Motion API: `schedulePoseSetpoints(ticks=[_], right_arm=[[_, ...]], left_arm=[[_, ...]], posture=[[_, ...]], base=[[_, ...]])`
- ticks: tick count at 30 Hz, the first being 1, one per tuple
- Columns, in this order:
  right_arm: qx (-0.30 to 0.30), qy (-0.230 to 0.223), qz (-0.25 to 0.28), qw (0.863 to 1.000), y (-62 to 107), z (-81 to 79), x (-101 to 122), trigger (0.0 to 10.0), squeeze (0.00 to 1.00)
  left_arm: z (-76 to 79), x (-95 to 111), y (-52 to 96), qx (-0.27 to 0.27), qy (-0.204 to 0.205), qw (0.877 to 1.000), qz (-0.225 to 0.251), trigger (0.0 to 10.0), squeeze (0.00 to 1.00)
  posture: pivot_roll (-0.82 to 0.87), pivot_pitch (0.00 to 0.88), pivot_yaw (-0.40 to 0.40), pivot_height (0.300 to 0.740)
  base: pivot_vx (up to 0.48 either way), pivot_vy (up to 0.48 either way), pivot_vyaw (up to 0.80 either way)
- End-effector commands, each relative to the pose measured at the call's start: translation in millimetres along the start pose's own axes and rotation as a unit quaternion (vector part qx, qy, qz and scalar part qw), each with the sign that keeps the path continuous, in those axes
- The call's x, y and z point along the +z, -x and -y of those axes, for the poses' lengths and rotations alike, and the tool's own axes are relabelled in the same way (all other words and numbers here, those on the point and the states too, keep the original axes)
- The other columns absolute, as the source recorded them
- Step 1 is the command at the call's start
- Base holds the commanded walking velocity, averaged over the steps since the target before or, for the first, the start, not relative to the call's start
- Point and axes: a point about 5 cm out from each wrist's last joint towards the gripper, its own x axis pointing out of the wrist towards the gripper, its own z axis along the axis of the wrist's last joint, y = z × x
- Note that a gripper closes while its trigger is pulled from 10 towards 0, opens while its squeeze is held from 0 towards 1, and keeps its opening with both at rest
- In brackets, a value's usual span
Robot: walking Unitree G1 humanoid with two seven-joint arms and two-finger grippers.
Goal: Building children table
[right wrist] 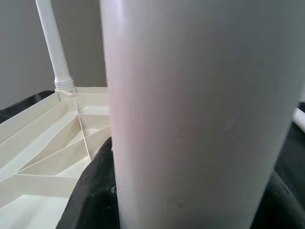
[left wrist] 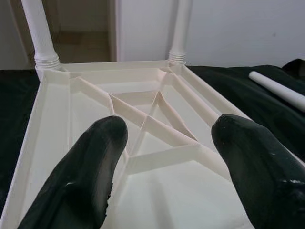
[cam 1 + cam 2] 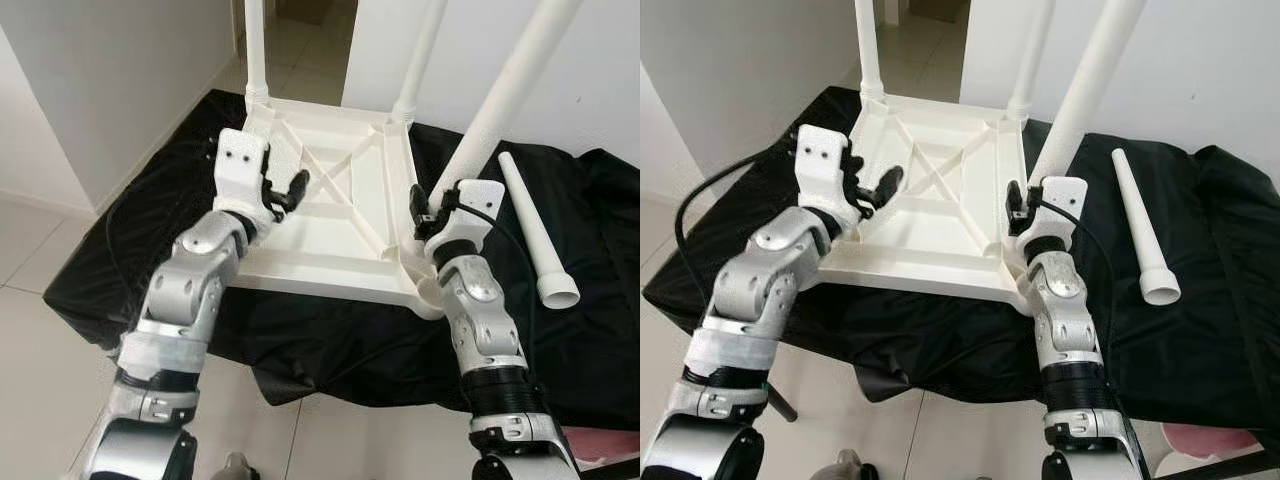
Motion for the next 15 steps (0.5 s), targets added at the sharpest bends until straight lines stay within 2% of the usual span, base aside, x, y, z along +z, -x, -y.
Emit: schedulePoseSetpoints(ticks=[1, 6, 9, 12, 15], right_arm=[[0.004, 0.003, 0.006, 1.0, 3.2, 4.4, 3, 10.0, 0.0], [0.0, 0.01, 0.001, 1.0, 8.0, 8.9, 2, 10.0, 0.0], [-0.009, 0.013, -0.004, 1.0, 12.3, 13.7, 1, 10.0, 0.0], [-0.01, 0.012, -0.006, 1.0, 14.4, 14.9, 1, 10.0, 0.0], [-0.019, 0.01, -0.004, 1.0, 16.7, 13.9, 0, 10.0, 0.0]], left_arm=[[12.4, 1, 3.1, -0.06, -0.014, 0.998, 0.012, 10.0, 0.0], [9.1, -7, 6.8, -0.045, -0.013, 0.999, 0.0, 10.0, 0.0], [-4.8, -21, 11.9, 0.006, -0.003, 1.0, -0.022, 10.0, 0.0], [-11.3, -28, 14.9, 0.032, 0.004, 0.999, -0.031, 10.0, 0.0], [-16.7, -50, 25.5, 0.076, 0.035, 0.994, -0.065, 10.0, 0.0]], posture=[[0.03, 0.0, -0.046, 0.74], [0.02, 0.0, -0.042, 0.74], [0.02, 0.0, -0.034, 0.74], [0.02, 0.0, -0.032, 0.74], [0.0, 0.0, -0.003, 0.74]], base=[[0.0, 0.0, 0.0], [0.0, 0.0, 0.0], [0.0, 0.0, 0.0], [0.0, 0.0, 0.0], [0.0, 0.0, 0.0]])
